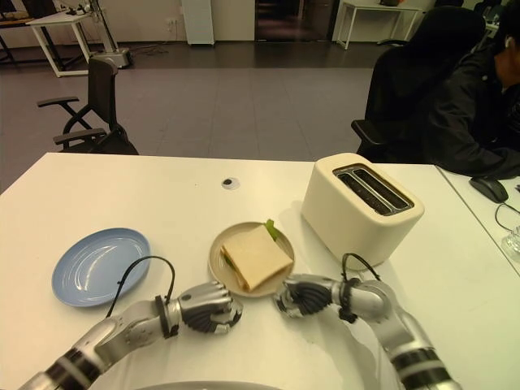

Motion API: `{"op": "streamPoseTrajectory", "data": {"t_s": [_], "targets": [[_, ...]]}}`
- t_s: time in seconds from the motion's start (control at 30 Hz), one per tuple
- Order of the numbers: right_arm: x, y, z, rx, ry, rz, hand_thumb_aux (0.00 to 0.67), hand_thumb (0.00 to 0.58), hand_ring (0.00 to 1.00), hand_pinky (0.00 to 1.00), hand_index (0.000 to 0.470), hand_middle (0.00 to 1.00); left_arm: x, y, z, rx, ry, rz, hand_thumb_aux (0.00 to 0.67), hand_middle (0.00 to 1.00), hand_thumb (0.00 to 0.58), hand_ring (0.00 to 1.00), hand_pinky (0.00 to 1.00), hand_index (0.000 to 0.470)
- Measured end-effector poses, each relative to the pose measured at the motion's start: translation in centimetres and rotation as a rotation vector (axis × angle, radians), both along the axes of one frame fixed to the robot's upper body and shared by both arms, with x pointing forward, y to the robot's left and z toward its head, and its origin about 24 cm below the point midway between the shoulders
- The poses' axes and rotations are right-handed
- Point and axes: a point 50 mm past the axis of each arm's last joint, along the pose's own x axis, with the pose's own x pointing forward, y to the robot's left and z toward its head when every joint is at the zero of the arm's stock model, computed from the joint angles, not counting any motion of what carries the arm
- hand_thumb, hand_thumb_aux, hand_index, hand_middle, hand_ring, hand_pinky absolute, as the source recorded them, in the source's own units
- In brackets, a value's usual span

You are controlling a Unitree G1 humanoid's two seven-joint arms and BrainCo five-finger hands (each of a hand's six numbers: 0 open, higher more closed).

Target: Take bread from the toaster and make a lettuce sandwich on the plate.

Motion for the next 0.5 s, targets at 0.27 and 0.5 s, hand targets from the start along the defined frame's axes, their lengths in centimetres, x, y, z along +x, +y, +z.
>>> {"op": "streamPoseTrajectory", "data": {"t_s": [0.27,0.5], "targets": [[3.0,2.0,-0.3,0.107,-0.213,-0.147,0.021,0.036,0.24,0.24,0.015,0.24,5.7,2.2,-0.1,-0.02,-0.105,0.221,0.67,1.0,0.58,1.0,1.0,0.47],[1.3,-0.8,5.4,0.392,-0.364,-0.182,0.0,0.0,0.13,0.13,0.0,0.13,0.0,3.2,3.7,-0.289,-0.084,0.13,0.0,0.12,0.0,0.12,0.12,0.0]]}}
